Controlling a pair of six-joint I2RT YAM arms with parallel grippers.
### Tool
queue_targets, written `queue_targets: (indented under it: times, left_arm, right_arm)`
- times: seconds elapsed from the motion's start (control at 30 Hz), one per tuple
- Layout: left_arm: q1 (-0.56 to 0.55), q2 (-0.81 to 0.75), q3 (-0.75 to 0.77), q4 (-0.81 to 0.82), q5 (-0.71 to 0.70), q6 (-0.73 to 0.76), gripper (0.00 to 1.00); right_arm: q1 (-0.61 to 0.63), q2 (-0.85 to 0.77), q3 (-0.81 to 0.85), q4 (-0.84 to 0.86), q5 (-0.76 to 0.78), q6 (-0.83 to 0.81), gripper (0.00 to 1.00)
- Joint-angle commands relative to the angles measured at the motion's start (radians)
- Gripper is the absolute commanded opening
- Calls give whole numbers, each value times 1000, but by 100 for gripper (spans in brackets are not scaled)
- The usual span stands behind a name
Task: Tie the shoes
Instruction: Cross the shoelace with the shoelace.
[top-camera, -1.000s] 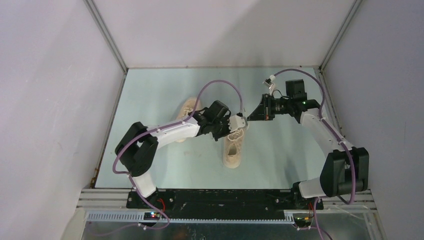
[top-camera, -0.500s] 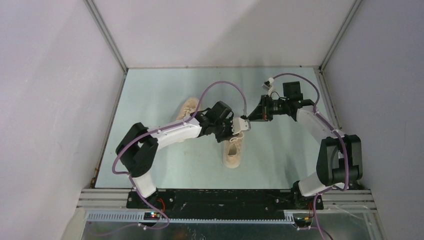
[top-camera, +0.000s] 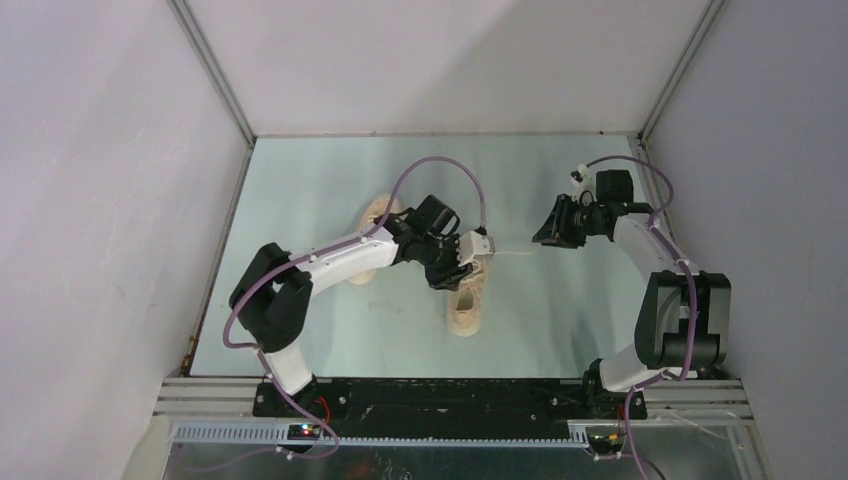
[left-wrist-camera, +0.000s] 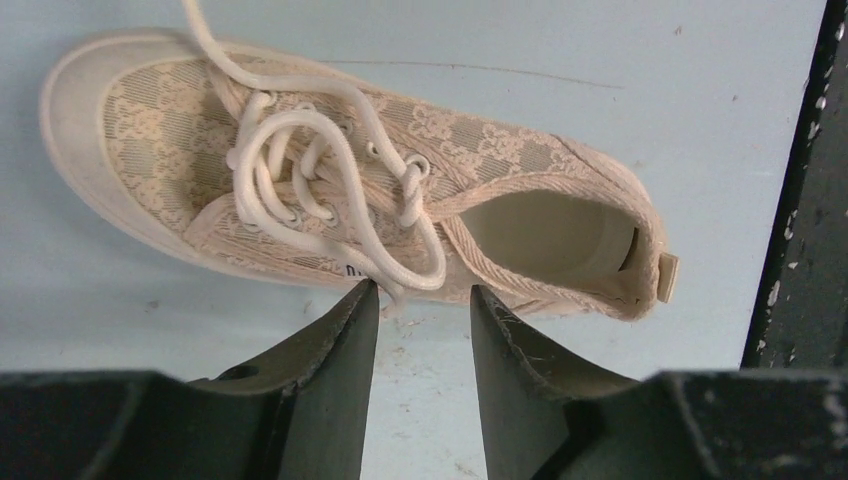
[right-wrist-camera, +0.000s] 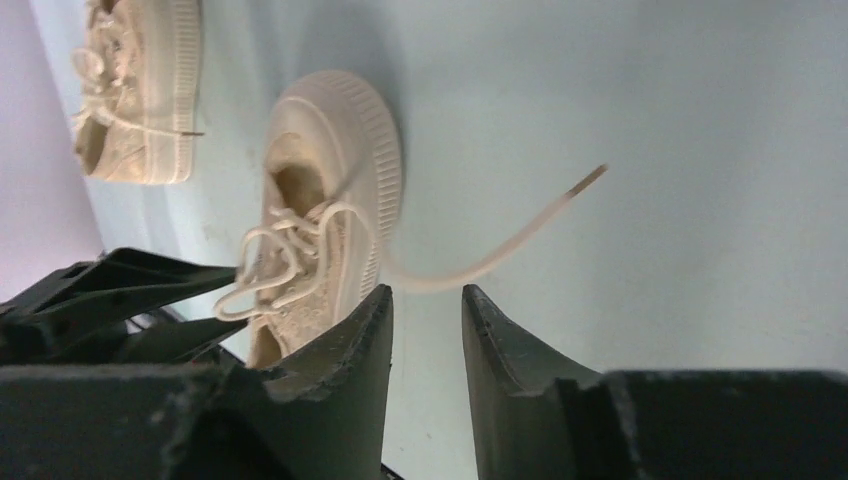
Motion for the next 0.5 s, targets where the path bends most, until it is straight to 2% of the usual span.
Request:
queue_targets:
  times: [0.0, 0.07, 0.2, 0.47]
  left_arm:
    - [17, -5, 67, 39, 57, -96, 46]
    - [23, 20, 88, 66, 39, -189, 47]
    - [30, 66, 135, 95, 36, -285, 47]
    - [30, 94, 170, 53, 20, -287, 45]
  right_arm:
    - [0, 3, 2, -1, 67, -17, 35]
    - [12, 14, 2, 17, 26, -10, 35]
    - [70, 42, 8, 21, 32, -33, 36]
    - [187, 172, 68, 30, -150, -43, 35]
